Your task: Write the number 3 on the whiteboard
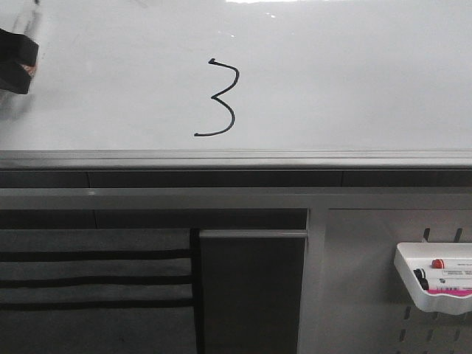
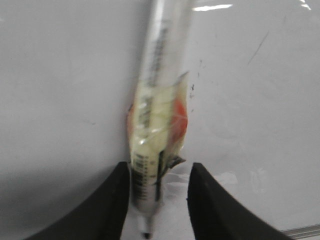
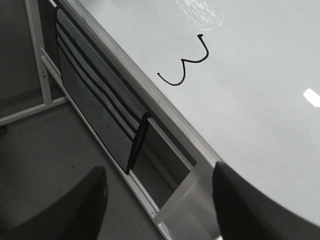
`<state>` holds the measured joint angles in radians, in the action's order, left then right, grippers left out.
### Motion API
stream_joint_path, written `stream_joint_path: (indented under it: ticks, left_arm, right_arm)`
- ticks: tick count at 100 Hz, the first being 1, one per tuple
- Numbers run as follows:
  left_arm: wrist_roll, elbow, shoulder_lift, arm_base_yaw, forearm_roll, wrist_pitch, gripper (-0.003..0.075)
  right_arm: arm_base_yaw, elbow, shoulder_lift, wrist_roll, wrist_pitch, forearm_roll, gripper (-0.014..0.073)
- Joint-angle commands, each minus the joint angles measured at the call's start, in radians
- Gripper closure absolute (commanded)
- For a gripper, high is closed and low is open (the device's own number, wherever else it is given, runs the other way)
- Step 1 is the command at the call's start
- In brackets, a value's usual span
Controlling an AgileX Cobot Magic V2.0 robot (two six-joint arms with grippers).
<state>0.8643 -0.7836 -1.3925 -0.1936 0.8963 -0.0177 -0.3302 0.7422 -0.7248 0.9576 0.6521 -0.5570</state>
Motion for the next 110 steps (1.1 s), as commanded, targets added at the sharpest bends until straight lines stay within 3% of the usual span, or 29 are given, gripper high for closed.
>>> stream_joint_path:
  ticks: [1, 8, 21, 33, 44, 58, 76, 88, 110]
  left_arm:
    - [0.000, -0.032, 0.026, 0.001, -0.002, 0.034, 0.0340]
    - [0.000, -0.032, 0.026, 0.001, -0.002, 0.034, 0.0307]
    - [0.000, -0.032, 0.033, 0.003, -0.024, 0.034, 0.0311]
    - [0.000, -0.032, 0.092, 0.003, -0.137, -0.004, 0.0311]
    - [0.000, -0.032, 0.200, 0.020, -0.193, -0.064, 0.0311]
    - [-0.023, -0.056, 0.354, 0.076, -0.263, -0.336, 0.0311]
    - [-0.388, -0.123, 0.520, 0.140, -0.655, -0.738, 0.0311]
    - [-0.527, -0.106, 0.639, 0.145, -0.757, -0.747, 0.0311]
    - [-0.527, 0.103, 0.901, 0.099, -0.710, -0.443, 0.0315]
  right_arm:
    - [0.007, 0.024, 0.004, 0.002, -0.064, -0.030, 0.0186]
    - [0.007, 0.024, 0.004, 0.002, -0.064, -0.030, 0.0186]
    - [0.007, 0.026, 0.004, -0.001, -0.062, -0.030, 0.0186]
    - [0.007, 0.063, 0.016, -0.126, -0.037, -0.003, 0.0186]
    - [0.007, 0.115, 0.022, -0.359, 0.018, 0.148, 0.0186]
    - [0.007, 0.183, 0.020, -0.737, 0.178, 0.392, 0.0186]
    - [0.007, 0.193, 0.030, -1.154, 0.402, 0.754, 0.0186]
    - [0.007, 0.123, 0.093, -1.199, 0.320, 0.816, 0.0186]
    - [0.007, -0.038, 0.254, -1.225, -0.012, 0.733, 0.0186]
